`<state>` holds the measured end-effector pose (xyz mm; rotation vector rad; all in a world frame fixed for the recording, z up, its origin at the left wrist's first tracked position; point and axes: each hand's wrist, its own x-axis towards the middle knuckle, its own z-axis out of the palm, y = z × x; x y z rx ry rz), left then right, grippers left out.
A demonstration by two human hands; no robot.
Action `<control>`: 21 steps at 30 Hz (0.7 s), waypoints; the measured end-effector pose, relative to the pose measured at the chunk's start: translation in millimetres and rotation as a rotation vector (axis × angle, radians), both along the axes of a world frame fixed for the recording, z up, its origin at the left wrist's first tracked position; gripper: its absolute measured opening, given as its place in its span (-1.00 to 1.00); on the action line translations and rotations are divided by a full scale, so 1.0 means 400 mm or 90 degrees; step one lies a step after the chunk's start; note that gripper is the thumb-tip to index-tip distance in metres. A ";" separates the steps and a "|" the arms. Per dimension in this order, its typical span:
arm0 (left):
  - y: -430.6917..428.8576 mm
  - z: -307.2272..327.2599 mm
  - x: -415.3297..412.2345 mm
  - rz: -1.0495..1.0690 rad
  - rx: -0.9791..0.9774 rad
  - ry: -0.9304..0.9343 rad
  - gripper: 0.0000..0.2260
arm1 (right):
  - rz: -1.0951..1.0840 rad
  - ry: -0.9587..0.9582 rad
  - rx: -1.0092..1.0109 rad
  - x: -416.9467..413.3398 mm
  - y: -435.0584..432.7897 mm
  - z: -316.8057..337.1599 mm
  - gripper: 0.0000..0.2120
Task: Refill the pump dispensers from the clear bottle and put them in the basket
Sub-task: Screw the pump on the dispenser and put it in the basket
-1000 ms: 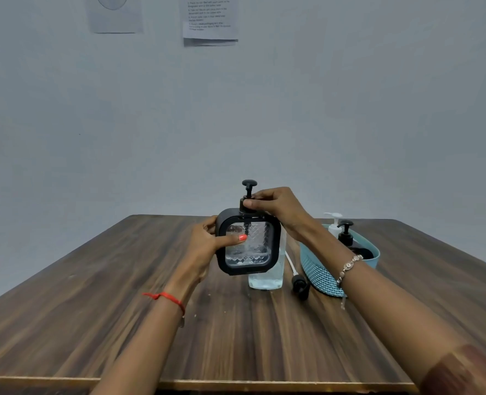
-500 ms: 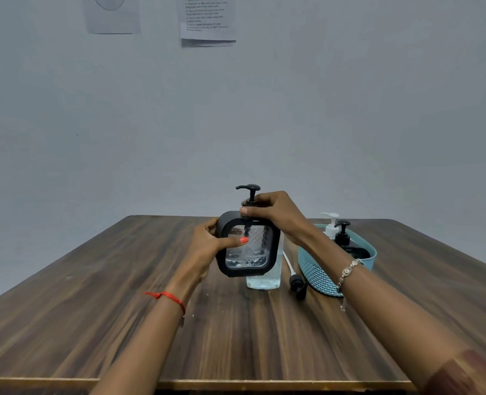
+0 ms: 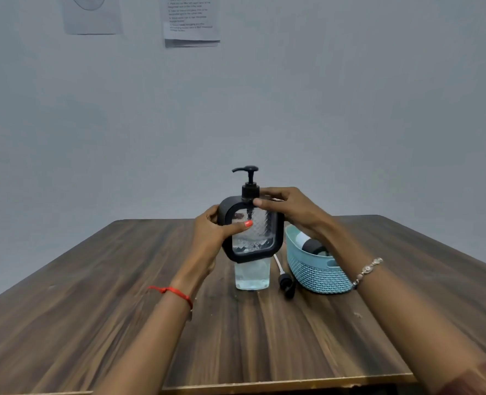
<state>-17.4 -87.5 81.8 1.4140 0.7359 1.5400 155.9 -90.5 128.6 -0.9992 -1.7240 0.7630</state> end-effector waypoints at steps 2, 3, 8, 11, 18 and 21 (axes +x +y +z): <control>0.002 0.021 0.027 0.001 0.014 0.005 -0.63 | 0.001 -0.013 -0.035 0.057 -0.004 0.006 -0.61; 0.003 0.031 0.042 0.000 0.023 0.011 -0.63 | 0.003 -0.020 -0.050 0.085 -0.008 0.011 -0.61; 0.014 0.078 0.130 -0.018 0.067 0.023 -0.62 | 0.003 -0.001 -0.065 0.198 -0.031 0.056 -0.67; 0.027 0.110 0.188 0.004 0.113 0.050 -0.61 | -0.010 0.030 -0.046 0.254 -0.027 0.091 -0.65; 0.106 0.159 0.319 0.094 0.227 0.108 -0.64 | -0.077 0.104 0.024 0.329 0.046 0.140 -0.49; 0.161 0.166 0.361 0.095 0.211 0.116 -0.58 | -0.086 0.140 0.048 0.348 0.091 0.137 -0.51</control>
